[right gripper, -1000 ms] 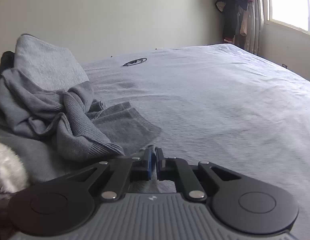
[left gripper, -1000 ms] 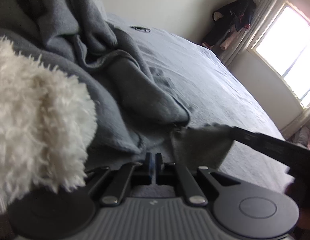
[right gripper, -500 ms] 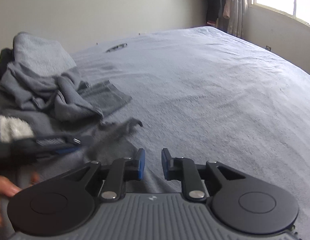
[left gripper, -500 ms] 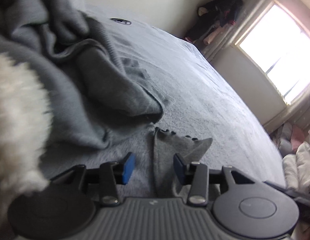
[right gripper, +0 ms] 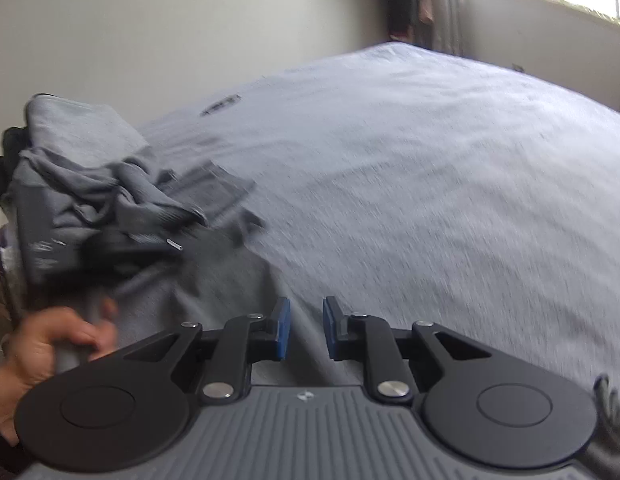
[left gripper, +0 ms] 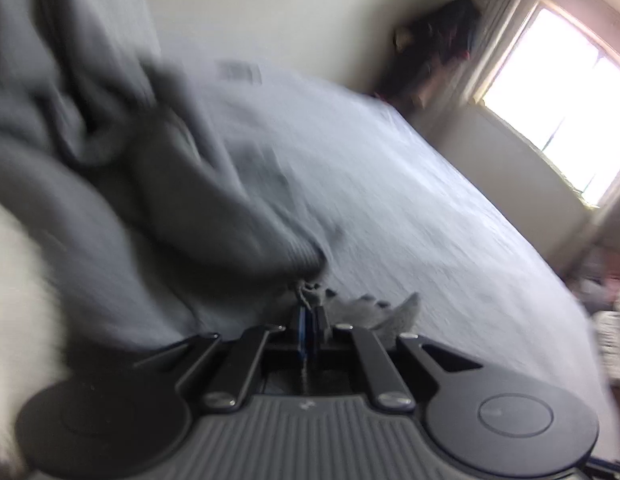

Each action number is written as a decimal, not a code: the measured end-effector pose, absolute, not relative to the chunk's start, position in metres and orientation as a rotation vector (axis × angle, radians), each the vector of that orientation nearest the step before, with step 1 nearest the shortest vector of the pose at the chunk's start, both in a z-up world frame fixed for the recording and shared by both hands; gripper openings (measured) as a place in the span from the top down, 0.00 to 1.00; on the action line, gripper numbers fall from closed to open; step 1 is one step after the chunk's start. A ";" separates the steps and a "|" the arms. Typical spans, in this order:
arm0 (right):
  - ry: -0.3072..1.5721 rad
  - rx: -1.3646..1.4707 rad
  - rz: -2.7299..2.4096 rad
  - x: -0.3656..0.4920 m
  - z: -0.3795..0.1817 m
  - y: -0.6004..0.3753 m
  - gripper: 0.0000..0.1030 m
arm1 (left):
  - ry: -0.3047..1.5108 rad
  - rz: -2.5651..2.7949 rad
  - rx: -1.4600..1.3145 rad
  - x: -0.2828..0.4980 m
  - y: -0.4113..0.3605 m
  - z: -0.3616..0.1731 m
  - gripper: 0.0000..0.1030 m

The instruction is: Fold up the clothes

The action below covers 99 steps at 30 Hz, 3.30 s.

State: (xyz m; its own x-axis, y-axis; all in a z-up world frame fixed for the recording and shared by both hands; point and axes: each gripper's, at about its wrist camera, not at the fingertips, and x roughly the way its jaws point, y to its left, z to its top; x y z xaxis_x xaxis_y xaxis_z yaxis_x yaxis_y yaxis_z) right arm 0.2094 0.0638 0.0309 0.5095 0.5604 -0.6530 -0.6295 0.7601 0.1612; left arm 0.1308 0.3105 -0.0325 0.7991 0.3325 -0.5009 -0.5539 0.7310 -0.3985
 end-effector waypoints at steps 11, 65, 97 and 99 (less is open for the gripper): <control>0.776 -0.139 0.619 0.222 0.019 0.041 0.75 | 0.514 0.640 -0.476 0.132 0.311 -0.034 0.85; 0.811 -0.054 0.102 0.115 0.024 -0.177 0.68 | 0.750 -0.075 -0.298 0.090 0.130 0.018 0.46; 0.846 0.245 0.032 -0.036 -0.025 -0.296 0.78 | 0.750 -0.224 -0.373 0.014 0.121 -0.032 0.31; 0.850 0.223 0.046 -0.042 -0.027 -0.293 0.83 | 0.762 -0.228 -0.331 0.009 0.117 -0.036 0.36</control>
